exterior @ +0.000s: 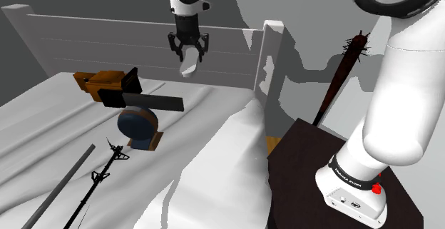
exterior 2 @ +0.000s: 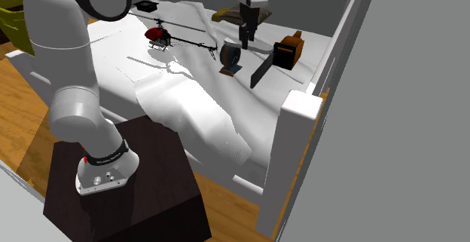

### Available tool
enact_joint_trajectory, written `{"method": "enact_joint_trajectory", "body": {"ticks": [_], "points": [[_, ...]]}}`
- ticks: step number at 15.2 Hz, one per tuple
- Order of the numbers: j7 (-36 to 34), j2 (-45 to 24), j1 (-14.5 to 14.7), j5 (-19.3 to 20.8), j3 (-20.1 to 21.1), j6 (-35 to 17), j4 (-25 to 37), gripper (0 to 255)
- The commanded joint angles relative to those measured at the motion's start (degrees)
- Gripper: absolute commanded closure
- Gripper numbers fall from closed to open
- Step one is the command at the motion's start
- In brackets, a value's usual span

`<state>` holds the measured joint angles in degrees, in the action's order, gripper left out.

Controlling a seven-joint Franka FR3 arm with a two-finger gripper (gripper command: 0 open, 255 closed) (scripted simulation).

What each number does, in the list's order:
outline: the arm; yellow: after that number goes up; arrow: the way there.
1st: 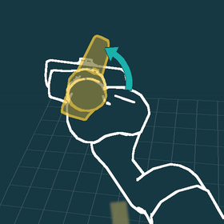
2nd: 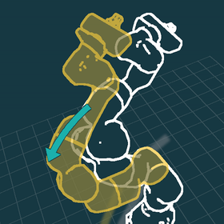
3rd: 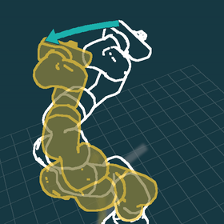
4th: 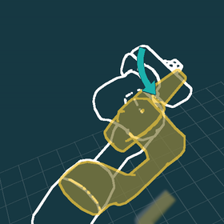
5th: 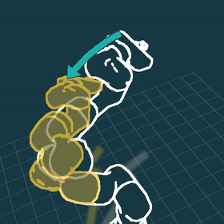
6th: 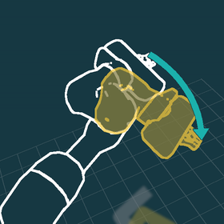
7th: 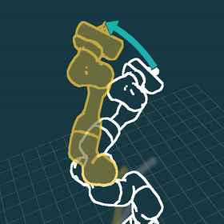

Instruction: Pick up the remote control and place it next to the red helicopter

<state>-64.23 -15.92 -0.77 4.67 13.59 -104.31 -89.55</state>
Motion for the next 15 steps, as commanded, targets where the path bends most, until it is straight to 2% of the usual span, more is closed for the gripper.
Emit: {"method": "enact_joint_trajectory", "body": {"ticks": [1, 8, 15], "points": [[-2.12, 2.21, 1.14, -0.29, 0.84, -0.95, -3.16, 255], [-9.78, 7.68, 5.41, -1.28, 4.18, -2.72, -10.47, 255], [-18.18, 10.60, 10.03, -1.97, 8.04, -3.41, -14.15, 255]]}}
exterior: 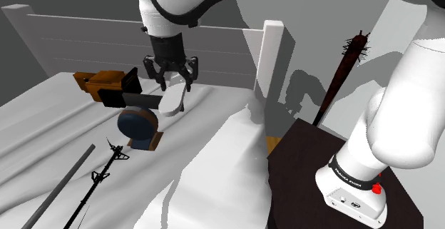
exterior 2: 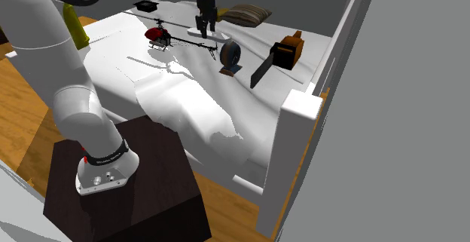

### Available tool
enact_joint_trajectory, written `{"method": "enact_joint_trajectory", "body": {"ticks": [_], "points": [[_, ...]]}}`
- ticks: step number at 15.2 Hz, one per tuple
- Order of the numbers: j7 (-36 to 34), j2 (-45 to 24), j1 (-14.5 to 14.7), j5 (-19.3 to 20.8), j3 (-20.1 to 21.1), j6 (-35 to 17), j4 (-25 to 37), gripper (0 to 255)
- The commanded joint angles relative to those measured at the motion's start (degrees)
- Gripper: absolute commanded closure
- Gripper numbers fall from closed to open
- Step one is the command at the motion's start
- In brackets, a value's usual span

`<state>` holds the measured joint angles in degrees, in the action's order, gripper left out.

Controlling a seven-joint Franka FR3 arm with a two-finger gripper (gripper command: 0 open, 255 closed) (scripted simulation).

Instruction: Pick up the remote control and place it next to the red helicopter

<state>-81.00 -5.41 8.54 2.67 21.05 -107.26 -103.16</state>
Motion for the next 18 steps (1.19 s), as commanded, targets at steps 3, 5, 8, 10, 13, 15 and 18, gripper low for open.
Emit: {"method": "enact_joint_trajectory", "body": {"ticks": [3, 5, 8, 10, 13, 15, 18], "points": [[-5.25, 0.51, 2.82, -0.06, 2.33, -0.51, -1.08, 255], [-7.89, 0.50, 4.26, -0.01, 3.52, -0.46, -1.10, 255], [-11.98, 0.06, 6.49, 0.27, 5.32, -0.28, -0.62, 255], [-13.68, -0.40, 7.40, 0.53, 6.01, -0.91, -0.89, 255], [-13.87, -0.85, 7.42, 0.79, 5.99, -3.12, -2.70, 255], [-14.03, -1.22, 7.45, 1.00, 5.97, -4.58, -3.83, 255], [-14.29, -1.86, 7.51, 1.38, 5.92, -6.75, -5.43, 255]]}}
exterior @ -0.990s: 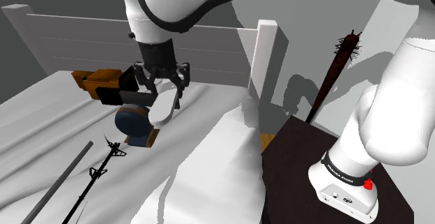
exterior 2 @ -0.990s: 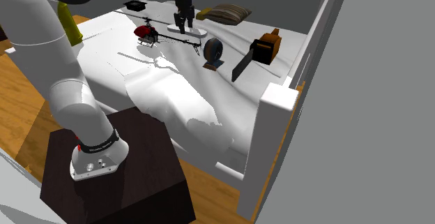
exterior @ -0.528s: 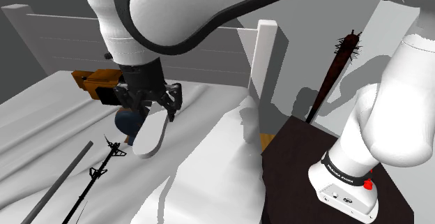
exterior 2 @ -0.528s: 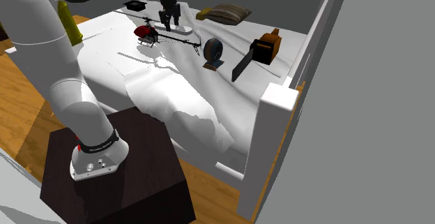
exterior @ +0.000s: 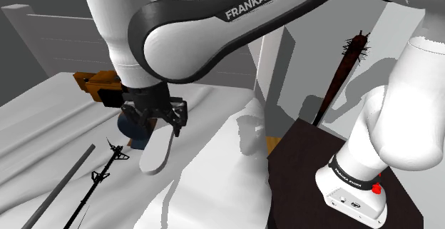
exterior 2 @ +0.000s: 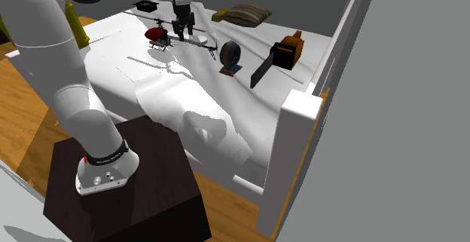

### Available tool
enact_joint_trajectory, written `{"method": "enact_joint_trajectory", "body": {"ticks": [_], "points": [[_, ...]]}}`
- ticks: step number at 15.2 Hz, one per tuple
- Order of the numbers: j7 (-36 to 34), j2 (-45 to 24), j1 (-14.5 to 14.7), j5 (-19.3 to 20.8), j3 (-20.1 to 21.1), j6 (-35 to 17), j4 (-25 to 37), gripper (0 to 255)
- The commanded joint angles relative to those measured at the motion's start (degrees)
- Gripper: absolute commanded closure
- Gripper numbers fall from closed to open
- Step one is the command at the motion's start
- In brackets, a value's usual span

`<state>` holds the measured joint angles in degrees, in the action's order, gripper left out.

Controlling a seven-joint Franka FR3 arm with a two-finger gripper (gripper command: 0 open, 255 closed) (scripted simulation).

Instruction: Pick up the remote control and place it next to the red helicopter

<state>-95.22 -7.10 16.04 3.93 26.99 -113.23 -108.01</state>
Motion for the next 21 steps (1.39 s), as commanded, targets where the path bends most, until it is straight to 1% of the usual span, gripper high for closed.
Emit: {"method": "enact_joint_trajectory", "body": {"ticks": [1, 11, 21], "points": [[-0.17, -0.42, 0.03, 0.25, -0.04, -1.50, -1.09, 255], [-1.46, -3.48, 0.38, 2.10, -0.36, -8.53, -5.43, 255], [-3.27, -7.65, 1.03, 4.75, -1.12, -15.24, -8.48, 255]]}}
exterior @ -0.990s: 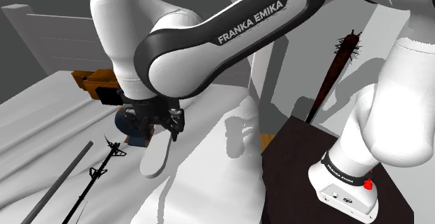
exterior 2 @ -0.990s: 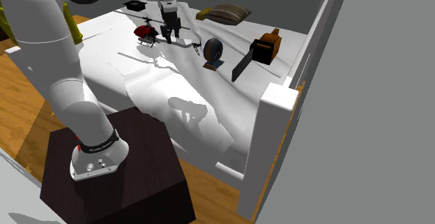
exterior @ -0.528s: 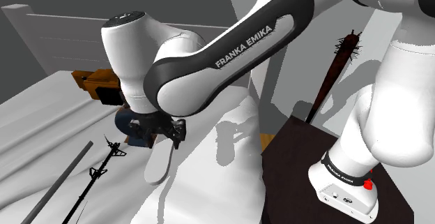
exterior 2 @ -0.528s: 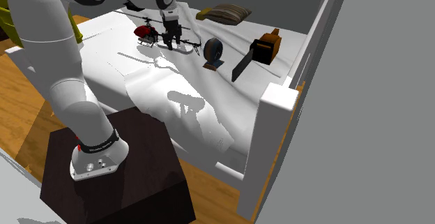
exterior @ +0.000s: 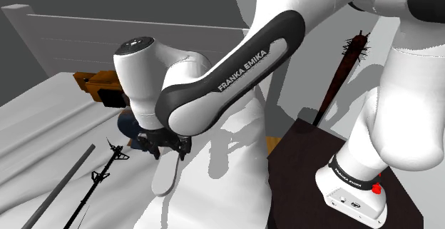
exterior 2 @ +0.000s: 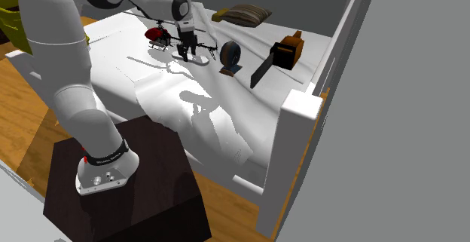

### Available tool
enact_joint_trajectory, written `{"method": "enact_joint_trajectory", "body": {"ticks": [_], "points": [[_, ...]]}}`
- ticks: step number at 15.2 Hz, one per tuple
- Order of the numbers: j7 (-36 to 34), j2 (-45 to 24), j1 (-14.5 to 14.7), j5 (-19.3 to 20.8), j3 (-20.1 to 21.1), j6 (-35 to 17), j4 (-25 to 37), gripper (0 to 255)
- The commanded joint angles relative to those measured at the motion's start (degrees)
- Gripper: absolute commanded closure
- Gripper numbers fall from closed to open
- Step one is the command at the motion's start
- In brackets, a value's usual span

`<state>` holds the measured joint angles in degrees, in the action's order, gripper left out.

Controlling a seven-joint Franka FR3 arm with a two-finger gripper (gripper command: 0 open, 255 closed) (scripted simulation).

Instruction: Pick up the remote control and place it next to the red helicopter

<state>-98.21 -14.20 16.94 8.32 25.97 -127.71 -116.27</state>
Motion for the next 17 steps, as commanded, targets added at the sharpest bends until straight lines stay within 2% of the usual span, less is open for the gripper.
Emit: {"method": "enact_joint_trajectory", "body": {"ticks": [1, 17], "points": [[-0.49, -1.02, 0.21, 0.67, -0.21, -1.41, -0.45, 255], [-4.27, -9.68, 2.26, 6.30, -2.94, -11.20, -2.42, 255]]}}
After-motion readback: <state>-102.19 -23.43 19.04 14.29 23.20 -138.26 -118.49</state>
